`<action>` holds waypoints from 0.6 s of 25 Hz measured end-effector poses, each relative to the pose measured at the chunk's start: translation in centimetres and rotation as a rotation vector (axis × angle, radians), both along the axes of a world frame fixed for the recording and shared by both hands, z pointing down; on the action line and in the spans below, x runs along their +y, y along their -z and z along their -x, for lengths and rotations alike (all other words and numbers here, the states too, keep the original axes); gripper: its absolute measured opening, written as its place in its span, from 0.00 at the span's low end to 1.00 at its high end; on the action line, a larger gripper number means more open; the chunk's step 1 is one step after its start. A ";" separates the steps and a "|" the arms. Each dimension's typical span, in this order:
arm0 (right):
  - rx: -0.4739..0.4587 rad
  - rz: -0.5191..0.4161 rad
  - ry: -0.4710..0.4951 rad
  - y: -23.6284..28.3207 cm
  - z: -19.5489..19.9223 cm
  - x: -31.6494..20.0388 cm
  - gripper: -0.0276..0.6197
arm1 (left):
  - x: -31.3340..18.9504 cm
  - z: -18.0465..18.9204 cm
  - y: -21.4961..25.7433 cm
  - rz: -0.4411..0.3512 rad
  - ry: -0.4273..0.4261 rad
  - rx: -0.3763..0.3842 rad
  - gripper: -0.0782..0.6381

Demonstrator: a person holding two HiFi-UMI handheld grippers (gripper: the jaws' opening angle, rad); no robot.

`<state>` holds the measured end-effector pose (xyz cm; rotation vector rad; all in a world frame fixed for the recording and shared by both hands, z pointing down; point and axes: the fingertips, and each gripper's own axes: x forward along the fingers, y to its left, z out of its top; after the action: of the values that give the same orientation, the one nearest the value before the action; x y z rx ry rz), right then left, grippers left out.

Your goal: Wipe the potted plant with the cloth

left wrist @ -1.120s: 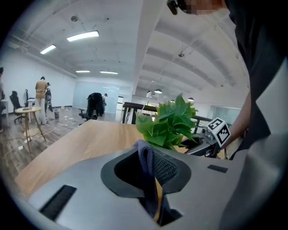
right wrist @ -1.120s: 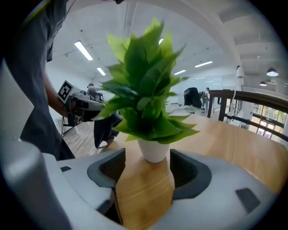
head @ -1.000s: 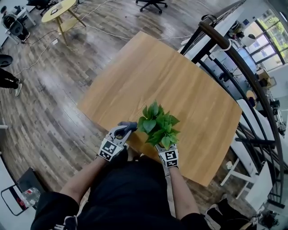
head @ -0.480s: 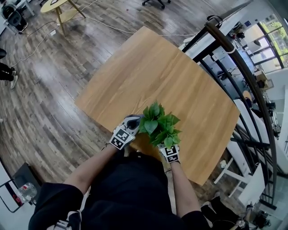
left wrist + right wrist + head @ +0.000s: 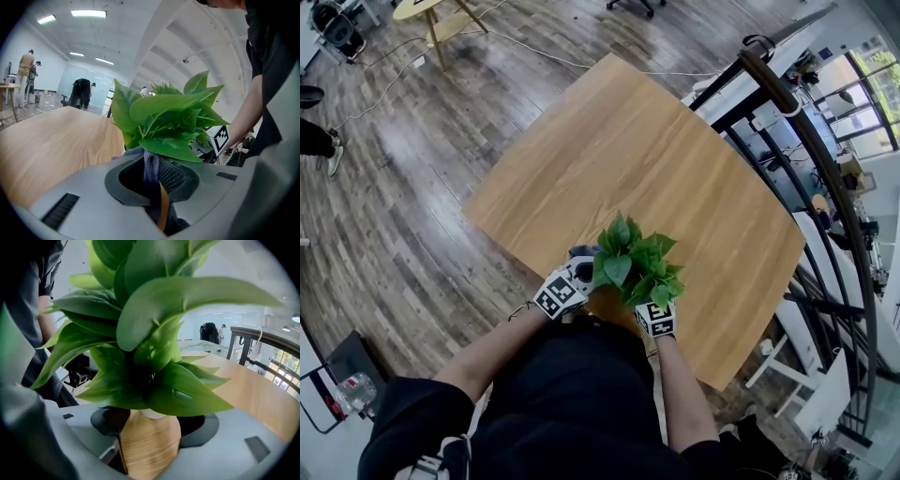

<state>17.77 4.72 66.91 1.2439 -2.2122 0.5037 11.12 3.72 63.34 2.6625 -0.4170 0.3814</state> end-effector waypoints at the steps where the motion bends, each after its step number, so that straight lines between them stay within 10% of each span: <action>1: 0.001 0.000 0.003 0.0 0.1 0.0 0.50 | 0.4 0.0 0.0 0.005 -0.003 0.003 0.21; 7: -0.008 0.004 0.011 -0.3 0.1 0.0 0.50 | 3.0 -0.9 0.8 0.020 -0.097 0.046 0.21; 15: 0.018 0.026 0.085 -0.9 0.7 1.4 0.50 | -3.8 3.7 1.6 0.184 0.221 0.209 0.21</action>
<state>17.02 6.12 67.76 1.1314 -2.2259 0.4848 7.46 -0.09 61.72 2.4149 -0.5732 0.0684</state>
